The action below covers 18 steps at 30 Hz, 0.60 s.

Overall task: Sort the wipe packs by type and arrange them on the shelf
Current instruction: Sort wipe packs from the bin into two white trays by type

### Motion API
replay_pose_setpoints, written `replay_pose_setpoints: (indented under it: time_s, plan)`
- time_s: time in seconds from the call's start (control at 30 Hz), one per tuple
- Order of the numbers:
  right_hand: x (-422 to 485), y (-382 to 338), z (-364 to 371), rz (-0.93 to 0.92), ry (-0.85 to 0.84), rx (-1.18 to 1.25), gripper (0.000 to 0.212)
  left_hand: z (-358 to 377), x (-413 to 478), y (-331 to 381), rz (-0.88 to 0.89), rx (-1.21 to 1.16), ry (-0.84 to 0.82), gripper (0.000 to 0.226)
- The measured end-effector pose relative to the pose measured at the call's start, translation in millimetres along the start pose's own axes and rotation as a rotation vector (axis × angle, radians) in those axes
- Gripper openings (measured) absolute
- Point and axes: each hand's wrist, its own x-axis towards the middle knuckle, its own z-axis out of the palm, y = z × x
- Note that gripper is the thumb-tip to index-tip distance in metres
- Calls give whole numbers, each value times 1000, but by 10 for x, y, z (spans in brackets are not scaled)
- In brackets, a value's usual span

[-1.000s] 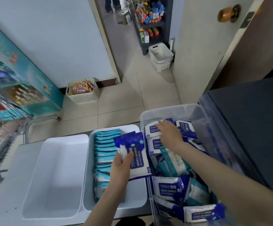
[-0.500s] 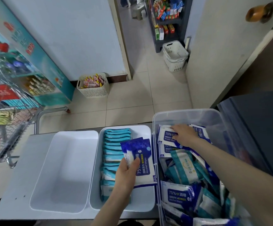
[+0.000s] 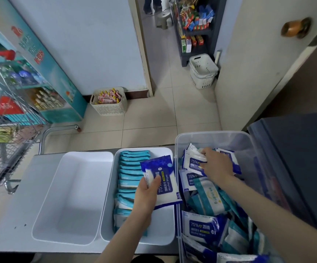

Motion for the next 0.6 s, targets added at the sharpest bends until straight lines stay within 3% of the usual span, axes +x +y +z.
replay_pose_setpoints:
  time_s: [0.13,0.2,0.33,0.6]
  plan:
    - [-139,85,95,-87,-15,-227,33,27,-77,-12,-12,-58,-1,19]
    - [-148,127,48,-58,-45,-138,22,19,-125,-31,-27,-88,4,23]
    - [-211,85,-130,-19,58,92,10,-124,-213,-88,-74,-189,26,28]
    - [-498,-500,-450,-29,106,279,18,-714,-29,-119,-116,-223,16,29]
